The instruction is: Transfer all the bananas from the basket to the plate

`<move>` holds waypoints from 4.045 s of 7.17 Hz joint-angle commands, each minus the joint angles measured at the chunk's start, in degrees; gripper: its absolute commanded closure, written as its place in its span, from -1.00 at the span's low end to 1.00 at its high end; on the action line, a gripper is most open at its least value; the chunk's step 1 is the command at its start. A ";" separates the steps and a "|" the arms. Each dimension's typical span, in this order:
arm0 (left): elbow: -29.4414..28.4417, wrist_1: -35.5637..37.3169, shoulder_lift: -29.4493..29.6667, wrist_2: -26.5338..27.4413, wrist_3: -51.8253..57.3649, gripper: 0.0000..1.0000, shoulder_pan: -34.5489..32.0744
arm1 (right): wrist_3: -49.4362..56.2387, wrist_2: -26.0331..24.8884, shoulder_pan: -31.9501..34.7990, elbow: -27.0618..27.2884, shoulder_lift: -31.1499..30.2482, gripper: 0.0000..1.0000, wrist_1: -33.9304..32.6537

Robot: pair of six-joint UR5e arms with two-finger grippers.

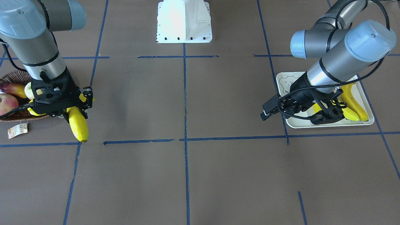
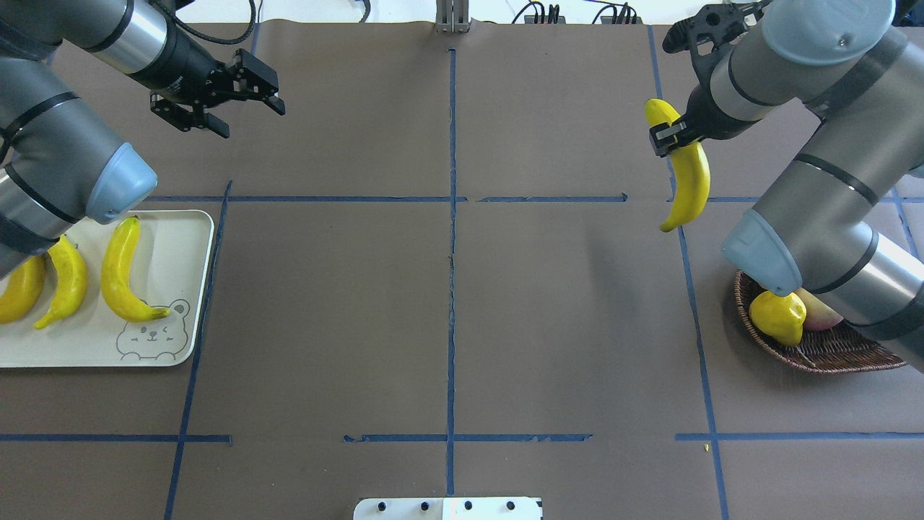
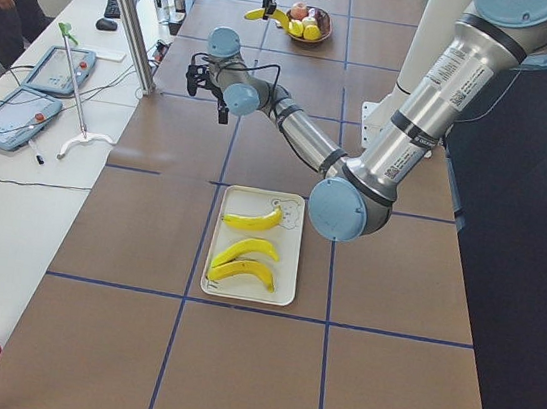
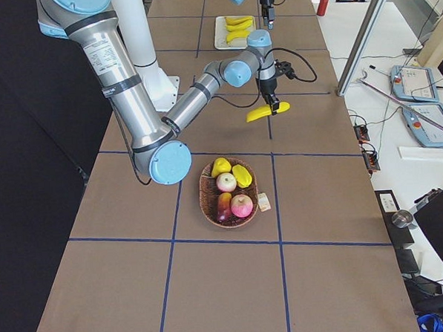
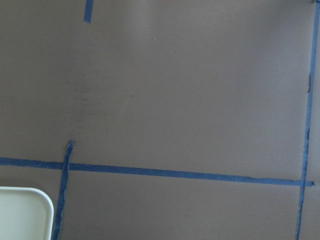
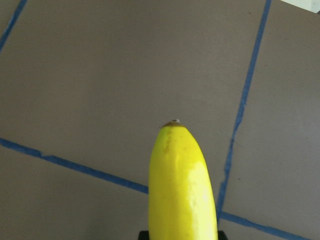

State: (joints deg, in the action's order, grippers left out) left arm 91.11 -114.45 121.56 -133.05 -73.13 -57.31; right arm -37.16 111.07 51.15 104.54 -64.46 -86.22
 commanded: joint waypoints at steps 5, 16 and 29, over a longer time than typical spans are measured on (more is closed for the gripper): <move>-8.48 -14.49 10.43 0.68 -18.34 -1.00 4.83 | -27.34 0.65 -7.99 -10.93 6.52 0.53 30.67; -13.23 -16.16 17.39 7.27 -23.72 -0.77 10.90 | -30.69 -5.07 -13.36 -13.22 15.59 0.51 30.94; -13.76 -16.16 16.78 7.19 -23.55 1.00 11.26 | -30.96 -0.01 -9.78 -12.69 15.07 -0.99 30.50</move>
State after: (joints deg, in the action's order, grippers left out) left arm 77.60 -130.61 138.39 -125.86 -96.75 -46.02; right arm -68.19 108.02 39.68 91.68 -48.99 -55.56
